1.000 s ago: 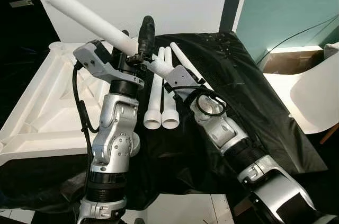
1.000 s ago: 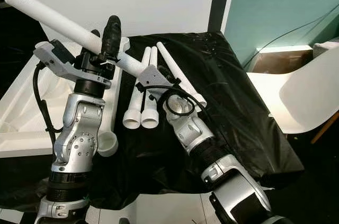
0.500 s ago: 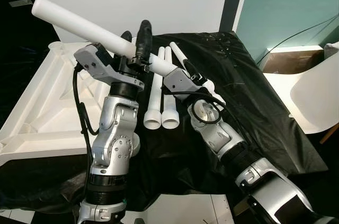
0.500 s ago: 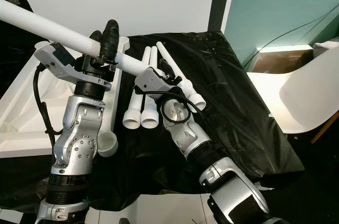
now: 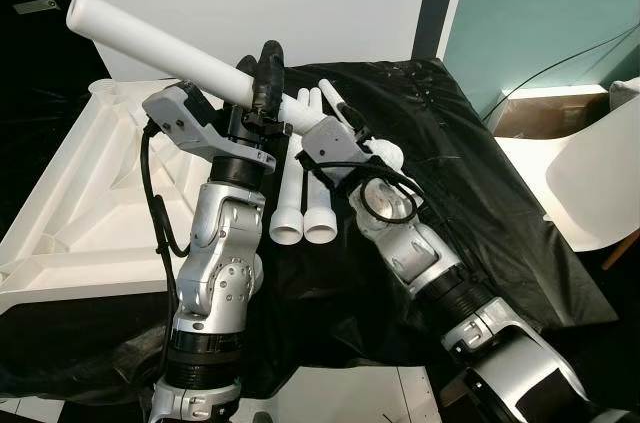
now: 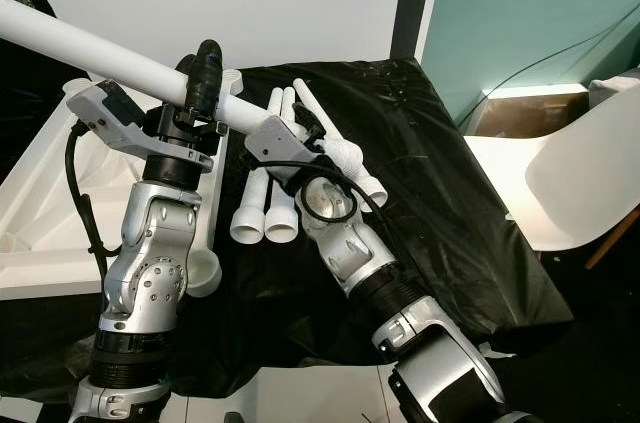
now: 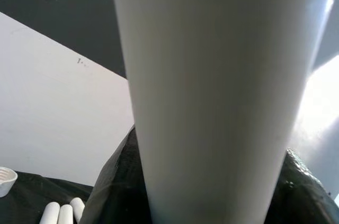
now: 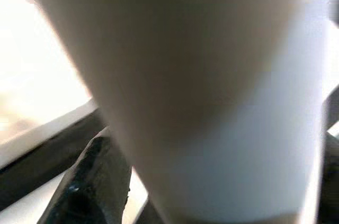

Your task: Building children table

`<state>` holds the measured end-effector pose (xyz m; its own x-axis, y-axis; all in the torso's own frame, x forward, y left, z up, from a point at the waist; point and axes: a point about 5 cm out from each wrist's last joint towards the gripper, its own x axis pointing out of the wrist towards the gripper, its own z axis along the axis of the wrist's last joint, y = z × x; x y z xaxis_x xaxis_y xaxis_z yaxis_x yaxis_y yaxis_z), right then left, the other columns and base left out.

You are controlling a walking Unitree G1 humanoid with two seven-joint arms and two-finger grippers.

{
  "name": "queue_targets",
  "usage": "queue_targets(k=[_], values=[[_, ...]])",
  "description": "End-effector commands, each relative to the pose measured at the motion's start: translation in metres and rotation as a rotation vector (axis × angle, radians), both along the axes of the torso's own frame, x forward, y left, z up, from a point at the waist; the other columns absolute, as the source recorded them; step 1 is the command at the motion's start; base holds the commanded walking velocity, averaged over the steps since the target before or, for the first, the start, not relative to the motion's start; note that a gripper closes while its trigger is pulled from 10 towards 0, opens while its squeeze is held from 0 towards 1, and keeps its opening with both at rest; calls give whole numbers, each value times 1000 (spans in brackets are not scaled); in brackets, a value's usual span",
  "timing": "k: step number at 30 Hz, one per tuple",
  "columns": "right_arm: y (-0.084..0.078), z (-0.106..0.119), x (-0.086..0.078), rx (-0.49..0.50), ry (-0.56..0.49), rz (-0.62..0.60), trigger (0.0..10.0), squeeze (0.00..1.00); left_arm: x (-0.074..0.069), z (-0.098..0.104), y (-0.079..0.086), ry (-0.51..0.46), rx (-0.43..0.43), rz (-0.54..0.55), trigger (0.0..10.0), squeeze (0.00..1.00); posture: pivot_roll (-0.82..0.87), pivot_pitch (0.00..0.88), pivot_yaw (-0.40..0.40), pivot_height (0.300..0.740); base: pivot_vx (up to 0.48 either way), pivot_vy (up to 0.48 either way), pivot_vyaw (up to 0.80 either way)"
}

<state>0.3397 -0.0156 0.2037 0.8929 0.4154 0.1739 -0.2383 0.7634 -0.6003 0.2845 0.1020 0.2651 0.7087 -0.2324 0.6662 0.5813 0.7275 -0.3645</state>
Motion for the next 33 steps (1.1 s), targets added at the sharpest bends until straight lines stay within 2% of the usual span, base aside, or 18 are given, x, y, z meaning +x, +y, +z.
queue_targets(k=[1,2,3,5,9,10,11,12,14,15,16,20,25,26,27,28,33], values=[[6,8,-2,21,14,46,10000,0,-6,4,-13,-78,43,-103,0,0,-28,0,9,740,0,0,0],[4,12,-2,59,117,125,10000,0,-5,3,-13,-79,47,-103,0,0,-27,0,9,740,0,0,0],[4,12,-2,59,117,125,10000,0,-5,3,-13,-79,47,-103,0,0,-27,0,9,740,0,0,0],[-6,15,-1,33,196,196,10000,0,-6,2,-12,-78,51,-103,0,0,-27,0,10,740,0,0,0],[-11,16,-1,14,217,214,10000,0,-6,2,-12,-77,53,-104,0,0,-27,0,10,740,0,0,0],[-21,16,2,-44,237,228,10000,0,-6,2,-12,-77,55,-104,0,0,-28,0,10,740,0,0,0],[-21,16,2,-44,237,228,10000,0,-6,2,-12,-77,55,-104,0,0,-28,0,10,740,0,0,0],[-32,16,4,-105,267,241,10000,0,-6,2,-12,-76,57,-105,0,0,-31,0,13,740,0,0,0],[-32,16,4,-105,267,241,10000,0,-6,2,-12,-76,57,-105,0,0,-31,0,13,740,0,0,0],[-41,14,6,-166,297,256,6353,0,-6,2,-12,-77,59,-105,0,0,-31,0,15,740,0,0,0],[-49,13,7,-199,332,262,0,0,-6,2,-13,-78,61,-107,0,0,-30,0,16,740,0,0,0],[-53,11,7,-222,364,272,0,0,-5,4,-13,-81,63,-107,0,0,-27,0,21,740,0,0,0],[-48,10,4,-204,387,284,0,0,-4,6,-10,-78,59,-95,78,0,-23,0,27,740,0,0,0],[-46,9,4,-196,390,283,0,0,-4,6,-10,-75,59,-92,4275,114,-23,0,28,740,0,0,0],[-46,9,4,-196,390,283,0,0,-4,6,-10,-75,59,-92,4275,114,-23,0,28,740,0,0,0],[-44,8,2,-183,401,285,0,0,-4,6,-10,-71,57,-91,10000,1000,-22,0,29,740,0,0,0],[-41,5,1,-157,410,281,0,0,-5,8,-11,-66,54,-113,10000,1000,-23,0,34,740,0,0,0]])
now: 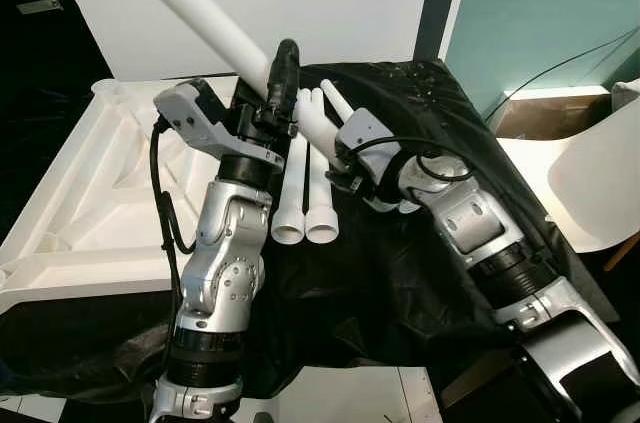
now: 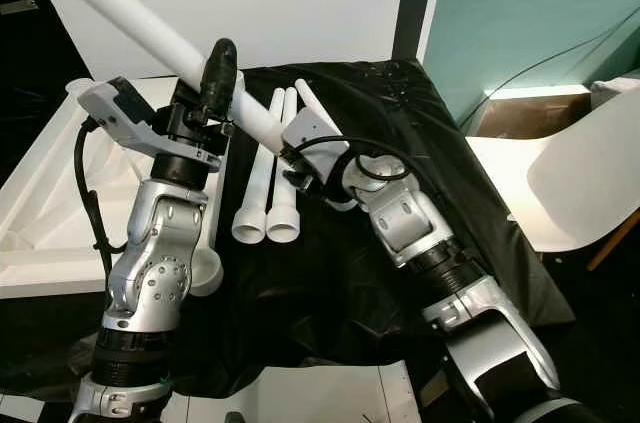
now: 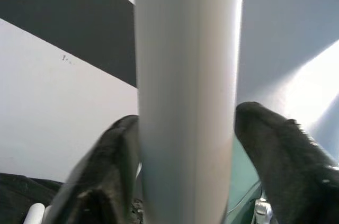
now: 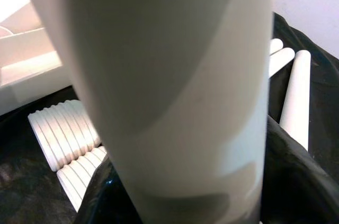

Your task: Building children table

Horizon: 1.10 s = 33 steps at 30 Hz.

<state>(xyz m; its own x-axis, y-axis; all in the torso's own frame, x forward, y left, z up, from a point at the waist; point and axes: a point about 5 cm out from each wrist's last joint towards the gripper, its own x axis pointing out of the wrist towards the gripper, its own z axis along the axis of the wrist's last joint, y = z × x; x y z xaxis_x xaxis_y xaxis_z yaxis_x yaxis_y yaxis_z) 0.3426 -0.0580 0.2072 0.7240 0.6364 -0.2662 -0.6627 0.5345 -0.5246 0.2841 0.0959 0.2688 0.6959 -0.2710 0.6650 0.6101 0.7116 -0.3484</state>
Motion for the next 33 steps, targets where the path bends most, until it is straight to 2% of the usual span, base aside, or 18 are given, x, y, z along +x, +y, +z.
queue_targets(k=[1,2,3,4,7,11,16,17,18,19,21,23,24,25,26,27,30,33], values=[[2,2,-2,20,-5,0,0,0,-4,4,-5,-61,35,-76,10000,1000,-23,0,34,740,0,0,0],[3,1,-2,41,-4,-21,0,0,-6,5,-8,-61,41,-106,10000,349,-24,0,35,740,0,0,0],[3,1,-2,41,-4,-21,0,0,-6,5,-8,-61,41,-106,10000,349,-24,0,35,740,0,0,0],[4,1,-1,66,-7,-56,0,0,-8,4,-10,-66,54,-141,10000,0,-25,0,36,740,0,0,0],[3,3,2,107,-17,-121,0,0,-12,2,-13,-74,78,-190,10000,0,-27,0,38,740,0,0,0],[-9,14,16,198,-87,-316,0,0,-20,-12,-16,-52,167,-289,10000,0,-33,0,41,740,0,0,0],[-18,23,22,243,-136,-410,0,0,-26,-24,-16,-35,243,-342,10000,0,-37,0,42,740,0,0,0],[-21,26,22,245,-165,-437,3451,0,-28,-29,-14,-23,285,-359,10000,0,-38,0,42,740,0,0,0],[-23,28,22,248,-187,-455,10000,0,-30,-34,-13,-12,322,-374,10000,0,-39,0,43,740,0,0,0],[-23,28,22,248,-187,-455,10000,0,-30,-34,-13,-12,322,-374,10000,0,-39,0,43,740,0,0,0],[-24,30,22,263,-196,-468,10000,0,-35,-44,-9,11,408,-406,10000,0,-39,0,42,740,0,0,0],[-24,30,22,263,-196,-468,10000,0,-35,-44,-9,11,408,-406,10000,0,-39,0,42,740,0,0,0],[-24,28,21,271,-191,-471,10000,0,-40,-50,-5,26,466,-433,10000,0,-39,0,42,740,0,0,0],[-24,28,21,271,-191,-471,10000,0,-40,-50,-5,26,466,-433,10000,0,-39,0,42,740,0,0,0],[-23,26,19,275,-187,-474,10000,0,-45,-56,0,41,520,-464,10000,0,-38,0,43,740,0,0,0],[-23,26,19,275,-187,-474,10000,0,-45,-56,0,41,520,-464,10000,0,-38,0,43,740,0,0,0],[-21,22,18,281,-185,-484,10000,0,-58,-74,18,95,683,-542,10000,0,-36,0,45,740,0,0,0],[-21,23,18,287,-187,-488,10000,0,-63,-82,27,129,753,-579,10000,0,-34,0,45,740,0,0,0]])
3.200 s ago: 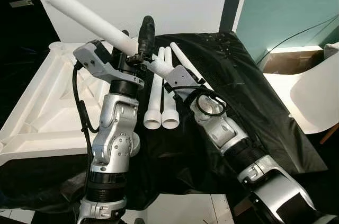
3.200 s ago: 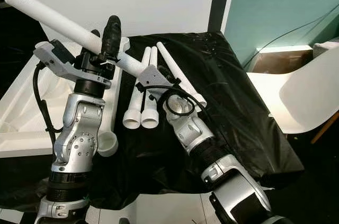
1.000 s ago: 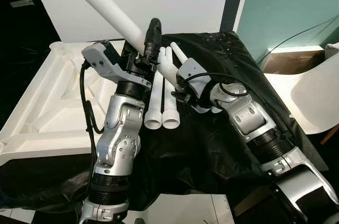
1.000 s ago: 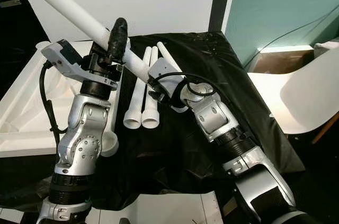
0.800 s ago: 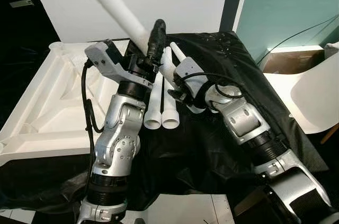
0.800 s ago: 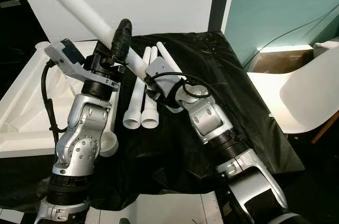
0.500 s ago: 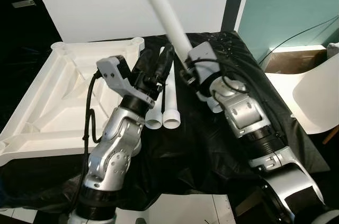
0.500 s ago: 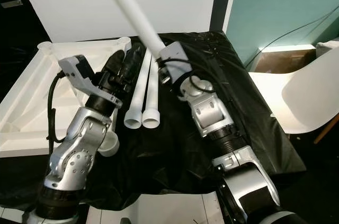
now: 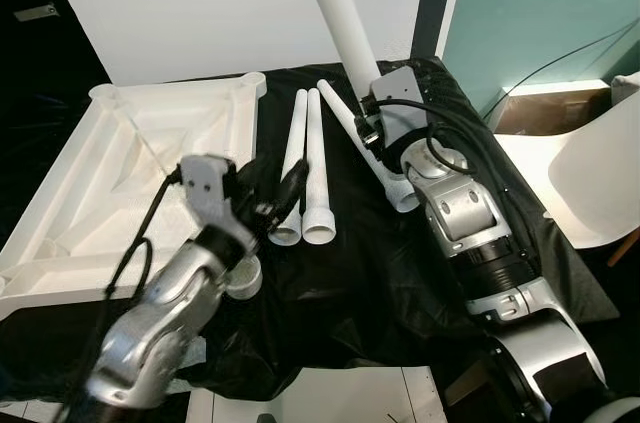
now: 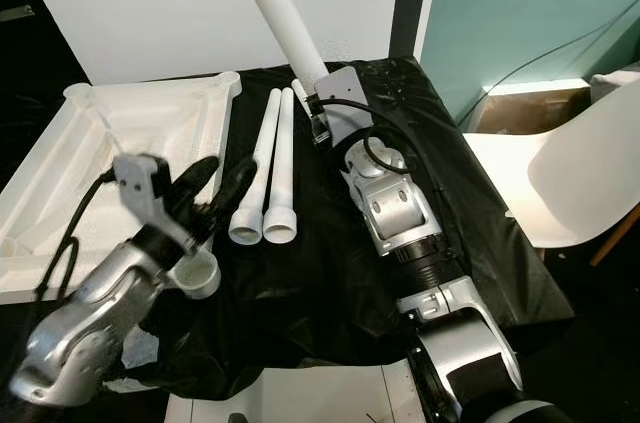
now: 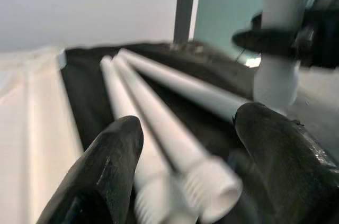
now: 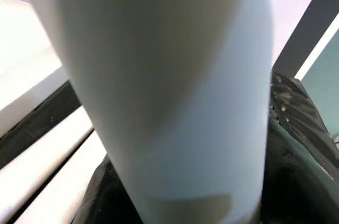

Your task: Building children table

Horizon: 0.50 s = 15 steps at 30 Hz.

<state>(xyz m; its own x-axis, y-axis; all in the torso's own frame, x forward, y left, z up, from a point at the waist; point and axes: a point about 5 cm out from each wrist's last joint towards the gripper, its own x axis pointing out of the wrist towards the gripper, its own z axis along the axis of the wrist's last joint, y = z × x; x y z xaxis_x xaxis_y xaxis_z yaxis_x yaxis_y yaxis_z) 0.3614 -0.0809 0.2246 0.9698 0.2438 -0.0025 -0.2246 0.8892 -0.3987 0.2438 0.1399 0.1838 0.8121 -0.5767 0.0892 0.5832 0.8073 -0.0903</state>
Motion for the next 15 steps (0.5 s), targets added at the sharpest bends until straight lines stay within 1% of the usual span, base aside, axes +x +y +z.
queue_targets(k=[1,4,6,7,8,9,10,12,13,14,15], values=[[2,6,-1,10,-32,0,10000,0,-25,1,-14,-51,62,-573,10000,0,-34,0,45,740,0,0,0],[2,6,-1,12,-36,-2,10000,0,-31,-5,-6,-7,108,-608,10000,0,-31,0,44,740,0,0,0],[2,6,-1,14,-37,-4,10000,0,-34,-10,0,26,155,-627,10000,0,-30,0,45,740,0,0,0],[2,6,-1,14,-37,-4,10000,0,-34,-10,0,26,155,-627,10000,0,-30,0,45,740,0,0,0],[2,6,-1,15,-37,-4,10000,0,-35,-13,4,42,175,-631,10000,192,-29,0,45,740,0,0,0],[2,6,-1,15,-37,-4,10000,0,-36,-15,6,52,187,-633,10000,192,-29,0,45,740,0,0,0],[3,6,-2,17,-37,-5,10000,0,-39,-17,9,77,209,-654,10000,227,-28,0,41,740,0,0,0],[3,6,-2,18,-37,-5,10000,0,-41,-19,12,95,223,-669,10000,227,-28,0,41,740,0,0,0],[3,6,-2,18,-38,-5,10000,0,-45,-21,15,124,239,-700,10000,231,-28,0,41,740,0,0,0],[3,6,-2,18,-38,-5,10000,0,-45,-21,15,124,239,-700,10000,231,-28,0,41,740,0,0,0],[2,7,-1,19,-42,-8,10000,0,-52,-24,23,172,275,-746,10000,208,-28,0,41,740,0,0,0]])
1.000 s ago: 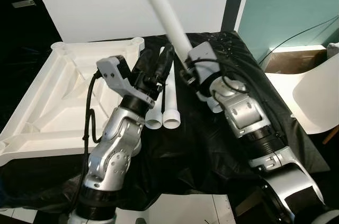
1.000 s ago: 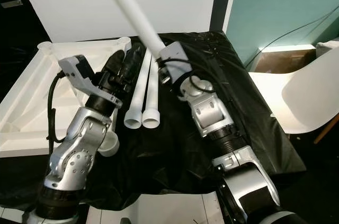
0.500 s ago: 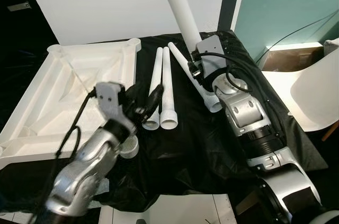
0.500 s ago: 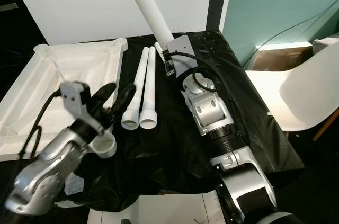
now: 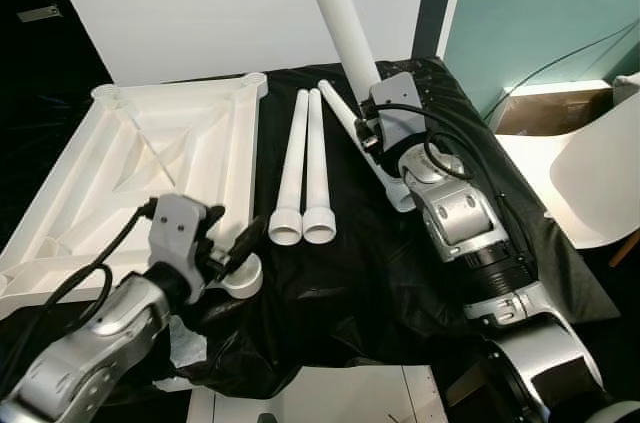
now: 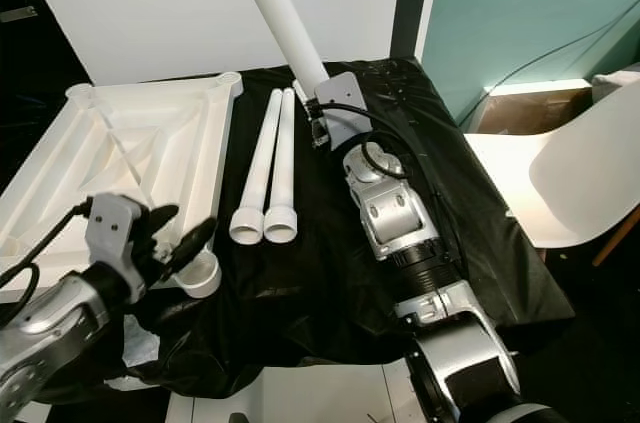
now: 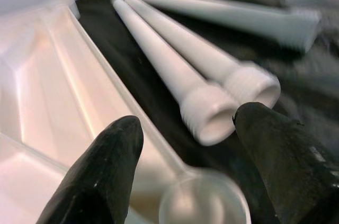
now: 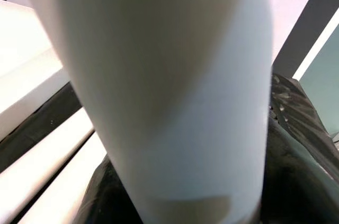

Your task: Building children table

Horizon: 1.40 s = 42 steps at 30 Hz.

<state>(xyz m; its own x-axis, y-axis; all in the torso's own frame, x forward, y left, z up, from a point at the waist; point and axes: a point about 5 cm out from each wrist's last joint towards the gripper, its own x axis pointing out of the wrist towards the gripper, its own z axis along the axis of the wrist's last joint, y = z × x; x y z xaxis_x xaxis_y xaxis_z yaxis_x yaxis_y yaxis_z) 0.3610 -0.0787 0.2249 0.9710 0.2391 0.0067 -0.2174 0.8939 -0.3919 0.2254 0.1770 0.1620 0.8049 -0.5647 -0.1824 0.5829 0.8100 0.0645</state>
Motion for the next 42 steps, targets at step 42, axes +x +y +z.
queue_targets(k=[42], values=[[2,9,-2,35,-48,-29,10000,0,10,-33,17,123,88,-539,10000,200,-47,0,49,740,0,0,0]])
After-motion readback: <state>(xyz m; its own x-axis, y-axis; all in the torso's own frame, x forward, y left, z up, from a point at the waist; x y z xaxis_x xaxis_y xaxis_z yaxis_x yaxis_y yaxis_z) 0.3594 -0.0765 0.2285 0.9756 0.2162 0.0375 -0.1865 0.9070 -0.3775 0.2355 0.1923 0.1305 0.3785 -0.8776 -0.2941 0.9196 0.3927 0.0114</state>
